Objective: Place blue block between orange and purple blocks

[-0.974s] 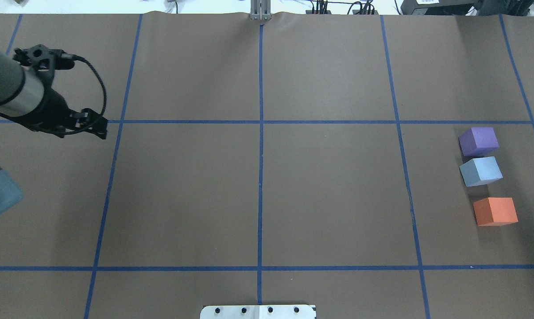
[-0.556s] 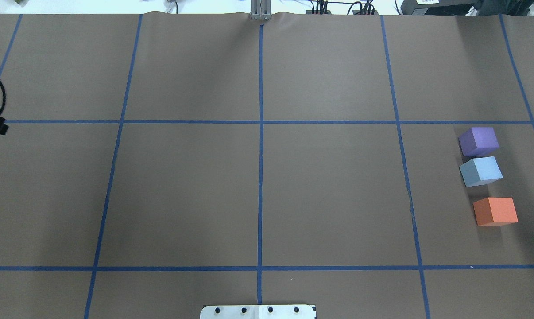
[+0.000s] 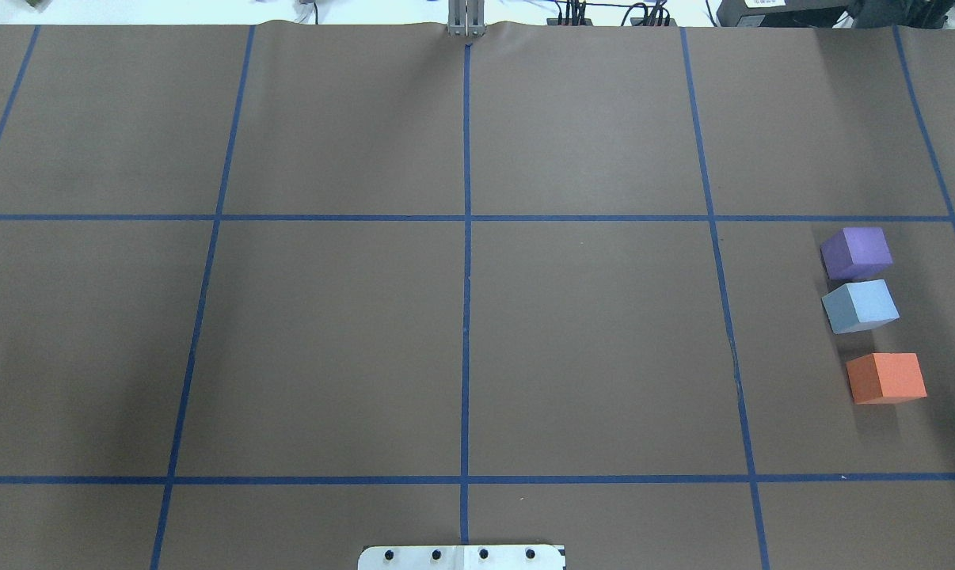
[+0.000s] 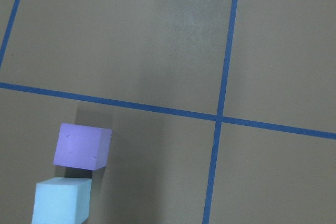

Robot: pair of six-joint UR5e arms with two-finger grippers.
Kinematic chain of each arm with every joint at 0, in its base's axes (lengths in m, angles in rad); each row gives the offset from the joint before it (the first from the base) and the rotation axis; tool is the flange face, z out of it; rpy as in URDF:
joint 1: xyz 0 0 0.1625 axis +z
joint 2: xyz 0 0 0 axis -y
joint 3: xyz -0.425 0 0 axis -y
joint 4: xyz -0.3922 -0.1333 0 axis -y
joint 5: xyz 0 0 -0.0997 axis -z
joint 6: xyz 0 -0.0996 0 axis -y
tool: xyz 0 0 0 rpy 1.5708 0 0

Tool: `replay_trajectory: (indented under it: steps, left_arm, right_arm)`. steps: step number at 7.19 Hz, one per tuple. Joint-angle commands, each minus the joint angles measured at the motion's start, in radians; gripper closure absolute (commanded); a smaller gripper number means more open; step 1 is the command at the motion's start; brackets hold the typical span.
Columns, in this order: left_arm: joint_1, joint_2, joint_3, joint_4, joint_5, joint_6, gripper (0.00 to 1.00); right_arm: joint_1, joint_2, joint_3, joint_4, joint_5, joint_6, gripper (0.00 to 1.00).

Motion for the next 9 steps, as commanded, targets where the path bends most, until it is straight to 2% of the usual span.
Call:
replay_trajectory:
  steps: [1,6,8,9]
  left_arm:
    - [-0.019,0.011,-0.052,0.003,-0.001,0.010,0.00]
    - [-0.034,0.020,-0.042,0.000,0.004,0.007,0.00]
    - [-0.036,0.022,-0.092,0.003,0.002,0.007,0.00]
    - [-0.047,0.020,-0.092,0.000,0.004,0.007,0.00]
  right_arm:
    - [-0.002,-0.004,-0.006,-0.009,0.000,0.000,0.00]
    - [-0.004,0.024,0.017,-0.009,0.002,0.000,0.00]
    - [-0.004,0.025,-0.001,-0.009,0.000,0.003,0.00]
    - [-0.005,0.018,0.038,-0.010,0.011,0.003,0.00]
